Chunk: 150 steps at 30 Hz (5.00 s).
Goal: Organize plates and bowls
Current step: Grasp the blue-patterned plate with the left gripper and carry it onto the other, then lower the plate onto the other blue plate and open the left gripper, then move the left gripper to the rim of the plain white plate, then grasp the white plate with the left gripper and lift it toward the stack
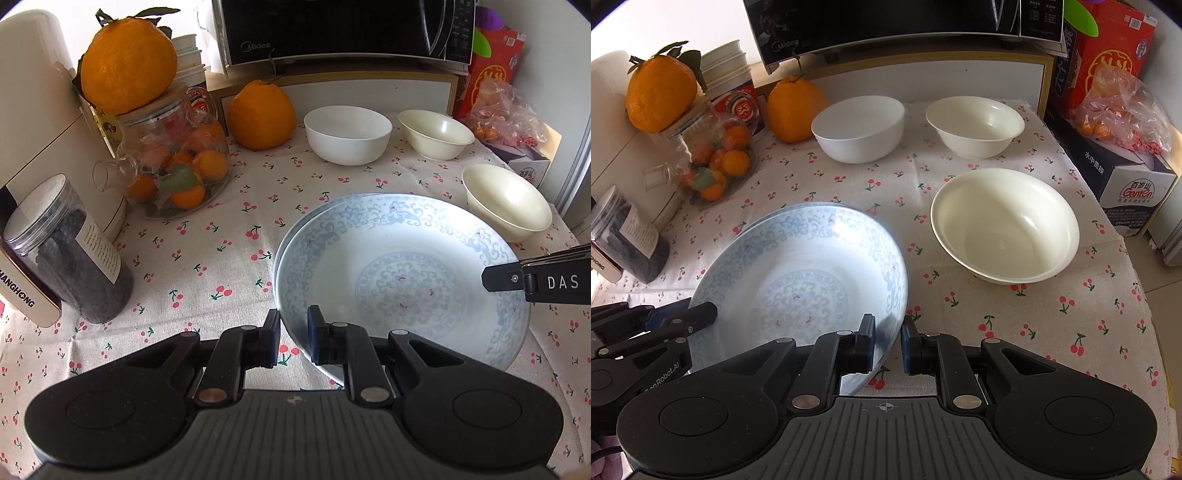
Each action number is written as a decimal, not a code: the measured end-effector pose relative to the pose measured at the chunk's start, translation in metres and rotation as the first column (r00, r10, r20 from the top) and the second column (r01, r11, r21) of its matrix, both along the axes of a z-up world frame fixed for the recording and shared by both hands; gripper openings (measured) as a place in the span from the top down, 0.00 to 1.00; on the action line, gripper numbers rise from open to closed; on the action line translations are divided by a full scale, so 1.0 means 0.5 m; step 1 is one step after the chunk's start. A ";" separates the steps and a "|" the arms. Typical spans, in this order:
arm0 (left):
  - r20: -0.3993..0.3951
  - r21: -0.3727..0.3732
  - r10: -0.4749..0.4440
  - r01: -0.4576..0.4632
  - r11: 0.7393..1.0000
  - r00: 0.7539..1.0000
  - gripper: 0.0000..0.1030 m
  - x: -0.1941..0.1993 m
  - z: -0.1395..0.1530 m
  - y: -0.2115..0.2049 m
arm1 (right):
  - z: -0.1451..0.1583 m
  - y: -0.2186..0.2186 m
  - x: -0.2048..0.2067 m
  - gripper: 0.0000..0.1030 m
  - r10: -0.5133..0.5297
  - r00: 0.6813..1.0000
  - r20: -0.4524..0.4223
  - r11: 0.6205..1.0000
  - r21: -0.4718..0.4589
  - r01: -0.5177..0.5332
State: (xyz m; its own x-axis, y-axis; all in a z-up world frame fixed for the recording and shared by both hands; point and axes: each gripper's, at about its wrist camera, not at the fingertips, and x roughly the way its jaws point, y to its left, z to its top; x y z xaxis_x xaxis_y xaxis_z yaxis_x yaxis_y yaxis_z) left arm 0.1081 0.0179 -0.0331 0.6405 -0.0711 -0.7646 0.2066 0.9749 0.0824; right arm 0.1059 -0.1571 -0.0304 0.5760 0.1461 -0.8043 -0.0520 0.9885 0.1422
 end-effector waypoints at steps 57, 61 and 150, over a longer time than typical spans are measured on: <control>-0.007 -0.149 0.005 -0.006 0.989 1.000 0.05 -0.145 0.130 0.125 | 0.139 0.006 -0.157 0.15 0.111 0.986 0.121 0.991 0.061 -0.119; -0.012 -0.131 0.035 -0.036 0.991 0.999 0.03 -0.158 0.124 0.167 | 0.137 0.024 -0.175 0.15 0.129 0.984 0.125 0.990 0.047 -0.135; -0.190 -0.330 0.101 -0.160 0.930 0.977 0.84 -0.126 0.042 0.317 | 0.020 0.196 -0.129 0.78 0.248 0.968 -0.024 0.948 0.212 -0.237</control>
